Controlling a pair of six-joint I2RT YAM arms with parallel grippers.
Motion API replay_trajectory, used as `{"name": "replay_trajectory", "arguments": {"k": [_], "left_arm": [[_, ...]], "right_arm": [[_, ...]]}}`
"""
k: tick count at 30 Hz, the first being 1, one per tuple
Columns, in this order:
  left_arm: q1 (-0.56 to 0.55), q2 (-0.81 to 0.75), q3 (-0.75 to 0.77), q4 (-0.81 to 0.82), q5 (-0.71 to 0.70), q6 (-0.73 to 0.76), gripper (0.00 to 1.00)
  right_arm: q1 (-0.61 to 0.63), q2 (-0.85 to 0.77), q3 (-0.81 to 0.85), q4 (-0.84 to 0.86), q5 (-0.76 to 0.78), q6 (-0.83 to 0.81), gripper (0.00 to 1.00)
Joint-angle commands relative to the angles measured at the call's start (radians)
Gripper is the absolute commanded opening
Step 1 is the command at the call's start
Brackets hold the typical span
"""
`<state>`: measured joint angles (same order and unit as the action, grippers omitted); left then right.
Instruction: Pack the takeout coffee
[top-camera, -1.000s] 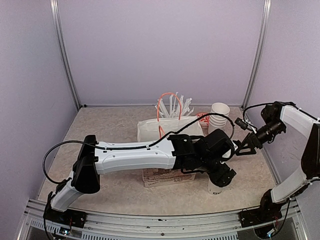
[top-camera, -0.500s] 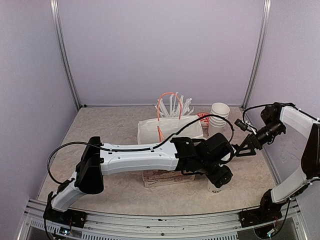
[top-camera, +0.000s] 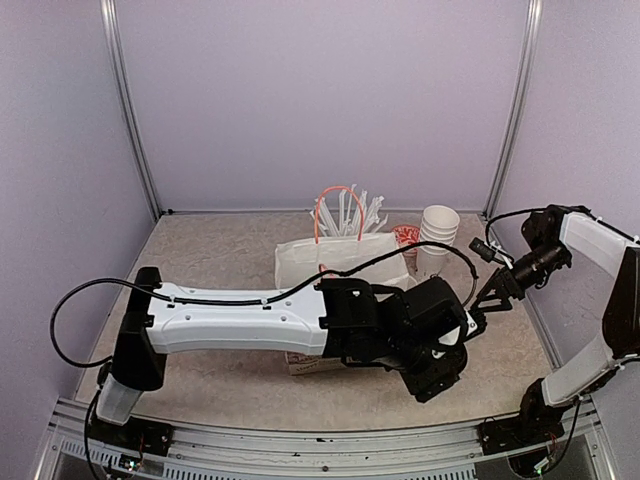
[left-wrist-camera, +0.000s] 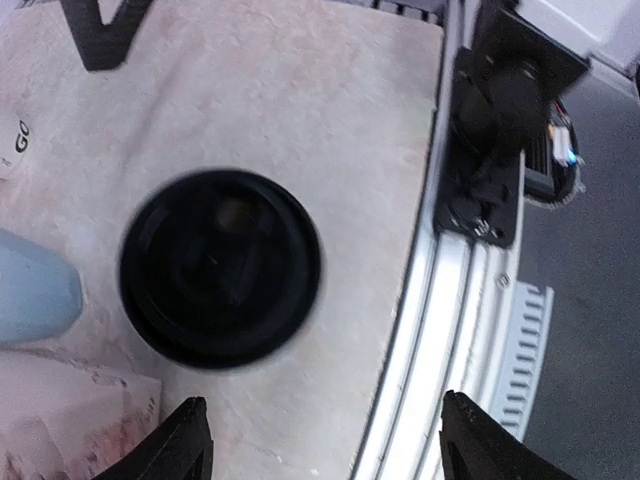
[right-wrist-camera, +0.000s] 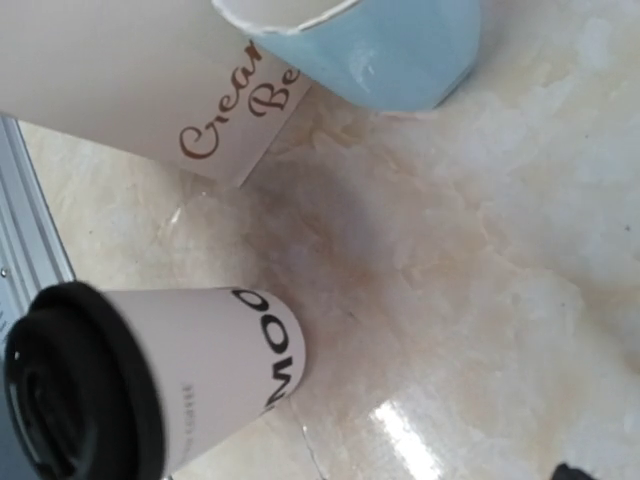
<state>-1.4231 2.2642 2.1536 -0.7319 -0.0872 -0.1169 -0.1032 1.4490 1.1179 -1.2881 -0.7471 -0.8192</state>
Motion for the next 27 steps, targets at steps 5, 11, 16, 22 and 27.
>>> {"name": "replay_trajectory", "arguments": {"k": [5,11,16,22,27], "left_arm": [[-0.061,-0.264,-0.395,0.062,-0.078,-0.105,0.77],[-0.067,-0.265,-0.353,0.093,-0.159,-0.087,0.88],[-0.051,-0.162,-0.145,0.089,-0.241,-0.021,0.99],[0.021,0.017,0.081,0.046,-0.171,-0.037,0.99],[0.048,0.062,0.066,0.091,-0.136,-0.048,0.99]], "right_arm": [[0.013,-0.038,0.003,0.03,-0.019,0.018,0.99],[0.037,-0.092,-0.028,0.017,-0.051,-0.102,1.0],[0.037,-0.229,-0.1,0.026,0.012,-0.23,1.0],[0.04,-0.3,-0.191,0.042,0.071,-0.366,0.97],[0.067,-0.256,-0.251,0.206,0.11,-0.271,0.8]]}}
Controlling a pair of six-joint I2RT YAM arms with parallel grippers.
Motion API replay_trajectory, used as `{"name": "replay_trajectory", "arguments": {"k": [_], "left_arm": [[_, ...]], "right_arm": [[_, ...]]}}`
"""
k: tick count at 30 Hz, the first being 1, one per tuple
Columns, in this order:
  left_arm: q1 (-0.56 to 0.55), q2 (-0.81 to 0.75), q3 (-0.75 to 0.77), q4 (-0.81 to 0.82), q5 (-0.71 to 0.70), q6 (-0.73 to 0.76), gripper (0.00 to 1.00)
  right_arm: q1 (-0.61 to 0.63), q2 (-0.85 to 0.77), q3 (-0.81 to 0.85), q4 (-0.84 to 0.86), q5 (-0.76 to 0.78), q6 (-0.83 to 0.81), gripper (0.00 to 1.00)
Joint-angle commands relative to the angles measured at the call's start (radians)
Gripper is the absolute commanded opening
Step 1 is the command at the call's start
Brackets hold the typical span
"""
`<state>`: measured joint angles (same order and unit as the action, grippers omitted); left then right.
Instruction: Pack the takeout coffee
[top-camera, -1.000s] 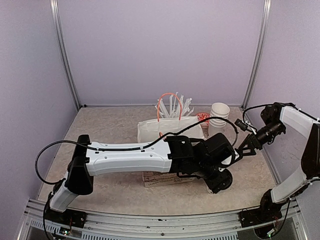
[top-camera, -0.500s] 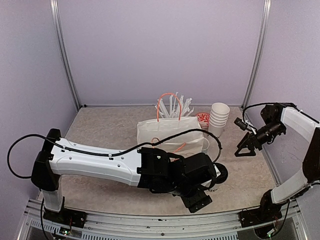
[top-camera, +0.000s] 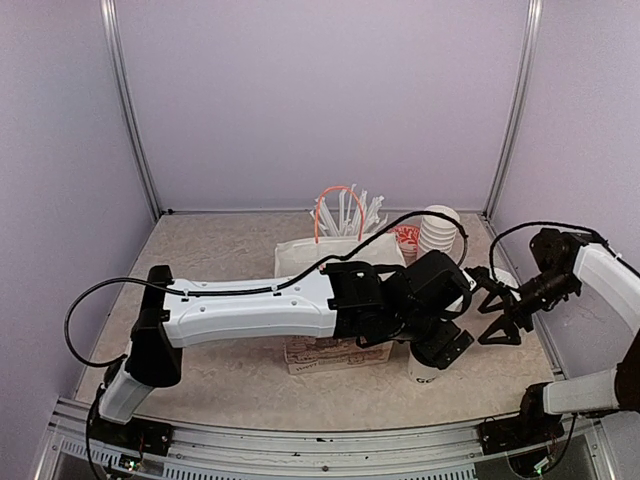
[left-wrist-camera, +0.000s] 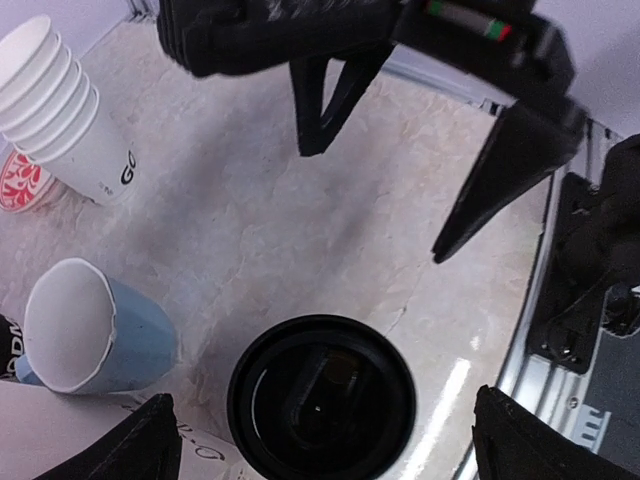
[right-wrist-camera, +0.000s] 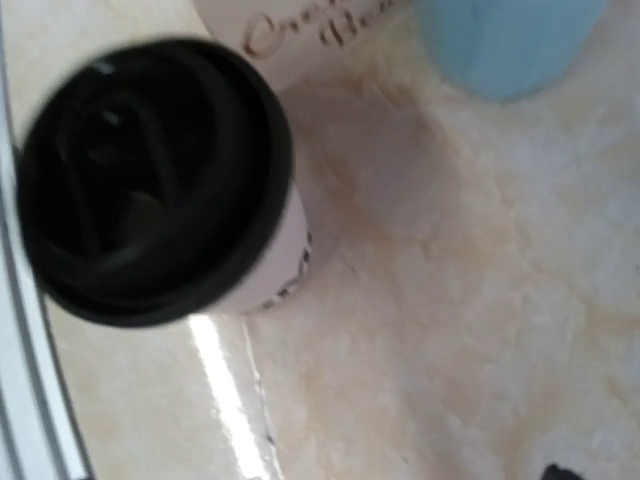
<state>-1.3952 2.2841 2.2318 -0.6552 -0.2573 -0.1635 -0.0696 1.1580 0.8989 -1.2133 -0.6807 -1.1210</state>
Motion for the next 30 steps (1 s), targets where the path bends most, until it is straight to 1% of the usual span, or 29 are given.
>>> {"name": "replay_trajectory", "arguments": {"k": [1,3,6,8,10,11,18,26,30], "left_arm": [[0.021,0.035,-0.031,0.026,0.039,-0.002,0.99],[0.019,0.018,-0.072,0.045,0.047,0.0,0.99],[0.023,-0.006,-0.121,0.06,0.056,0.001,0.99],[0.027,-0.008,-0.13,0.054,0.061,-0.001,0.99],[0.03,-0.004,-0.133,0.054,0.056,0.001,0.99],[0.031,-0.002,-0.136,0.055,0.056,0.003,0.99],[0.041,0.0,-0.152,0.052,0.056,0.004,0.99],[0.042,-0.033,-0.215,0.045,0.062,-0.015,0.99],[0.042,-0.037,-0.24,0.034,0.059,-0.028,0.99]], "right_arm": [[0.049,0.063,-0.035,0.151,0.05,0.049,0.75],[0.067,0.117,-0.041,0.194,0.06,0.087,0.67],[0.141,0.172,-0.067,0.278,0.089,0.126,0.6],[0.176,0.206,-0.076,0.34,0.108,0.16,0.55],[0.206,0.251,-0.073,0.37,0.12,0.188,0.48],[0.217,0.272,-0.07,0.378,0.121,0.195,0.46],[0.325,0.34,-0.089,0.466,0.138,0.252,0.47],[0.465,0.333,-0.116,0.498,0.111,0.323,0.48],[0.499,0.336,-0.126,0.507,0.115,0.343,0.49]]}}
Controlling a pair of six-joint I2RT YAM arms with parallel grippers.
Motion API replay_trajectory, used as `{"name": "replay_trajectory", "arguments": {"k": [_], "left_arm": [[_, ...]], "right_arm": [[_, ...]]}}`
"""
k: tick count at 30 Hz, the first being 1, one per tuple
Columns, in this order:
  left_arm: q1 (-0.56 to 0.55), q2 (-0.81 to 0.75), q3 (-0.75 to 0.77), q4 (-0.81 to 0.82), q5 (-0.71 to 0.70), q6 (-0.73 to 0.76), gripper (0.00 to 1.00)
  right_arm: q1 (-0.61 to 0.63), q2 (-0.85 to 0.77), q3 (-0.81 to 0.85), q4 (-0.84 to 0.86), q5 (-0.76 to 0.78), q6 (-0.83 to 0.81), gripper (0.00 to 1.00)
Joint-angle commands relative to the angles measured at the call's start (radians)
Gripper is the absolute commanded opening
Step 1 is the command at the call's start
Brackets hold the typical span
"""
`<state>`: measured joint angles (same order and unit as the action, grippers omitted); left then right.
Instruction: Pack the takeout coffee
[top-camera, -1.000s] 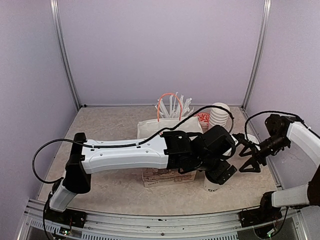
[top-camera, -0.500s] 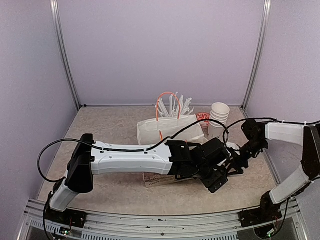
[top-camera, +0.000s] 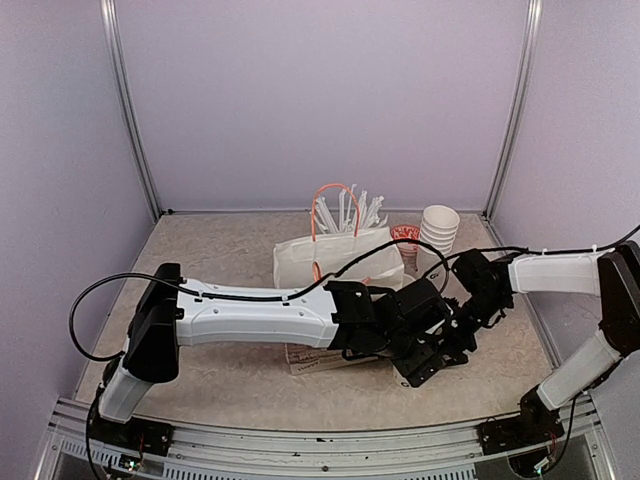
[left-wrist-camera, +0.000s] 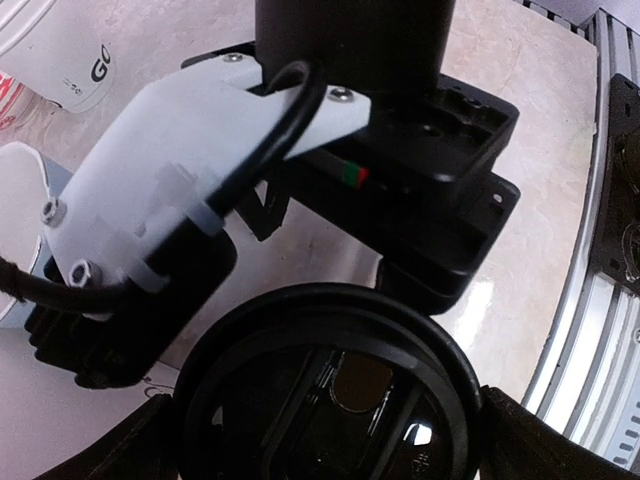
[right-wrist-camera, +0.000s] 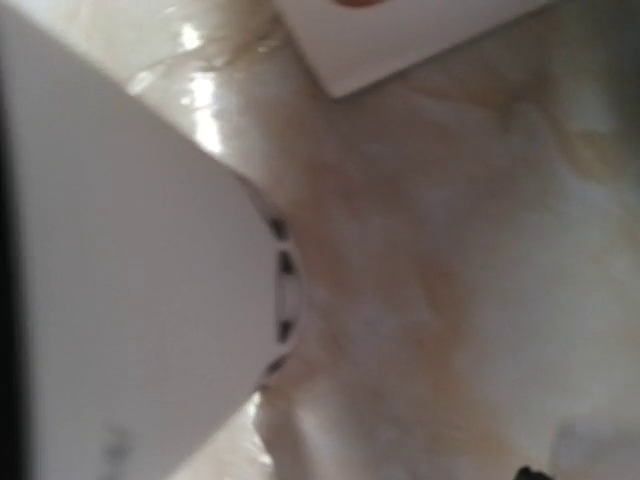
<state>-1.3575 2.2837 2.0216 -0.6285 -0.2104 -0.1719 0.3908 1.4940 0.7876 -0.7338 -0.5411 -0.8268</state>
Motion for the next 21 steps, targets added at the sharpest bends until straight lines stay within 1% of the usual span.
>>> {"name": "replay_trajectory", "arguments": {"k": [1,5,7,11,13,16,21], "left_arm": [[0.005,-0.039,-0.034,0.003,0.012,-0.025,0.99],[-0.008,-0.056,-0.016,-0.022,0.003,-0.033,0.99],[-0.011,-0.079,0.005,-0.034,0.004,-0.039,0.99],[0.001,-0.095,0.046,-0.079,0.009,-0.066,0.99],[0.013,-0.087,0.069,-0.108,0.02,-0.081,0.99],[0.033,-0.065,0.106,-0.15,0.064,-0.101,0.99],[0.034,-0.042,0.135,-0.178,0.114,-0.081,0.99]], "right_arm": [[0.043,-0.001,-0.016,0.028,-0.025,0.051,0.49],[0.045,-0.019,-0.012,-0.002,-0.034,0.056,0.51],[0.044,-0.043,-0.009,-0.026,-0.027,0.058,0.54],[0.029,-0.125,-0.01,-0.048,0.023,0.063,0.69],[0.014,-0.158,-0.002,-0.059,0.053,0.066,0.74],[-0.011,-0.178,0.021,-0.087,0.075,0.061,0.75],[-0.041,-0.196,0.022,-0.097,0.075,0.053,0.75]]}}
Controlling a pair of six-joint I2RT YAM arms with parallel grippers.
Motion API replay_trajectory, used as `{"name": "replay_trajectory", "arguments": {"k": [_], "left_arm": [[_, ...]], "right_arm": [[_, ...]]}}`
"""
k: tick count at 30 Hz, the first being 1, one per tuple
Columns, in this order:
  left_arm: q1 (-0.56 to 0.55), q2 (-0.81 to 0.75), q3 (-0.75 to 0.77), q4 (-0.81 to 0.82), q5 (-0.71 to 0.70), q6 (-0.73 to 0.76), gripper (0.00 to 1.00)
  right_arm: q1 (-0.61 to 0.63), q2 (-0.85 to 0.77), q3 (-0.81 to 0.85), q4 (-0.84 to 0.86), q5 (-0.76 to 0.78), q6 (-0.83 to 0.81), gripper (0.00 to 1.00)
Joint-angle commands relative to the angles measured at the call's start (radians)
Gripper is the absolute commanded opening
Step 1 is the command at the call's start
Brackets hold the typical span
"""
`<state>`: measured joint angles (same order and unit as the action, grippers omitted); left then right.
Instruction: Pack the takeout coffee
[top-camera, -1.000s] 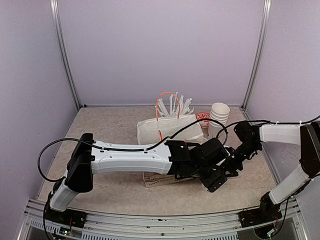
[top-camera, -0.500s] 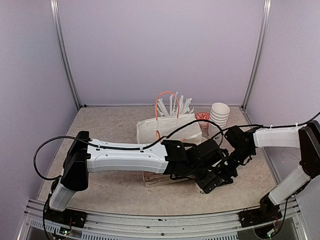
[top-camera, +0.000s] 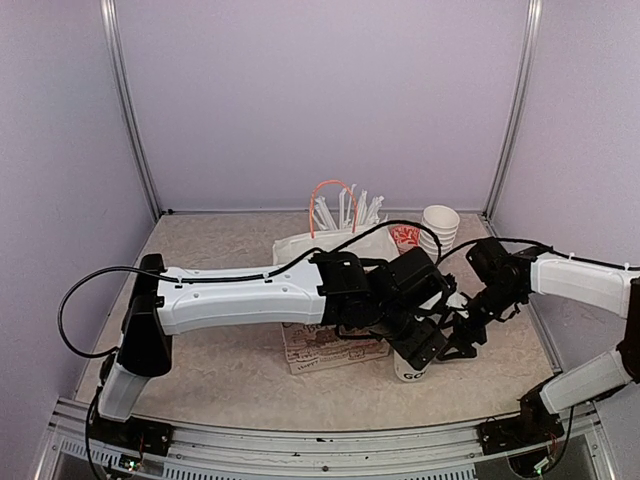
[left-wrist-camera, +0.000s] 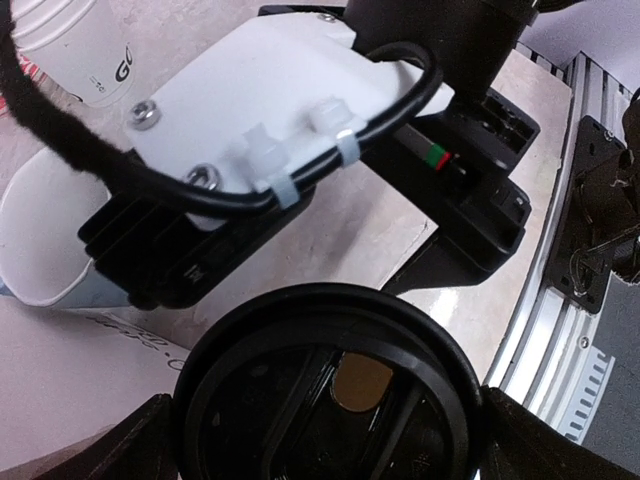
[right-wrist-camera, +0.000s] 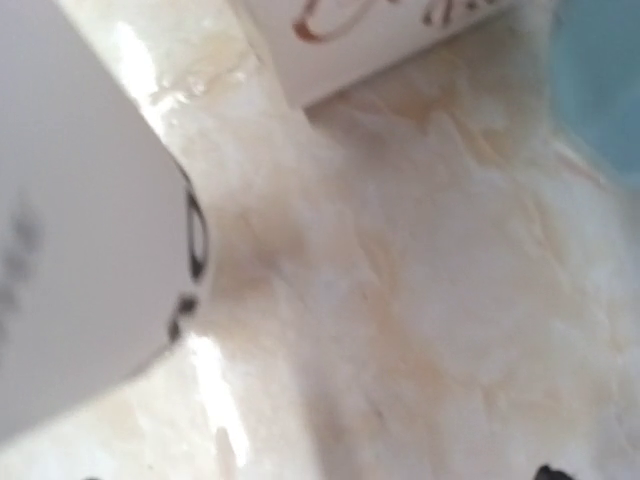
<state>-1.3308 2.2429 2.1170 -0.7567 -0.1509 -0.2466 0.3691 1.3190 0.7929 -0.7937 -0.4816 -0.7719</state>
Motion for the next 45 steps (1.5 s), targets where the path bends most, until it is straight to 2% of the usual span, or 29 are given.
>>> {"name": "replay_trajectory", "arguments": {"k": [1,7,12,18,24,31,35,40,45], "left_arm": [[0.006,0.002,0.038,-0.051,0.059,-0.002,0.99],[-0.049,0.006,0.009,-0.057,0.031,0.055,0.96],[-0.137,-0.08,-0.167,-0.041,-0.024,0.113,0.95],[-0.197,-0.251,-0.454,0.051,-0.065,0.016,0.94],[-0.206,-0.44,-0.684,0.08,-0.179,-0.132,0.93],[-0.118,-0.627,-0.838,-0.049,-0.257,-0.349,0.93],[-0.085,-0.736,-0.897,-0.116,-0.26,-0.401,0.92],[-0.078,-0.84,-0.967,-0.109,-0.225,-0.435,0.91],[-0.128,-0.834,-0.995,-0.07,-0.187,-0.432,0.91]], "right_arm": [[-0.023,-0.021,0.016,-0.036,0.017,-0.003,0.75],[-0.058,-0.028,0.019,-0.039,0.019,-0.005,0.75],[-0.085,-0.04,0.024,-0.05,0.032,-0.01,0.76],[-0.087,-0.049,0.038,-0.055,0.022,0.017,0.76],[-0.087,-0.052,0.082,-0.075,0.018,0.041,0.76],[-0.087,-0.077,0.108,-0.099,0.024,0.049,0.76],[-0.087,-0.096,0.096,-0.096,0.037,0.047,0.76],[-0.087,-0.094,0.093,-0.098,0.044,0.04,0.76],[-0.087,-0.079,0.106,-0.101,0.028,0.042,0.76]]}}
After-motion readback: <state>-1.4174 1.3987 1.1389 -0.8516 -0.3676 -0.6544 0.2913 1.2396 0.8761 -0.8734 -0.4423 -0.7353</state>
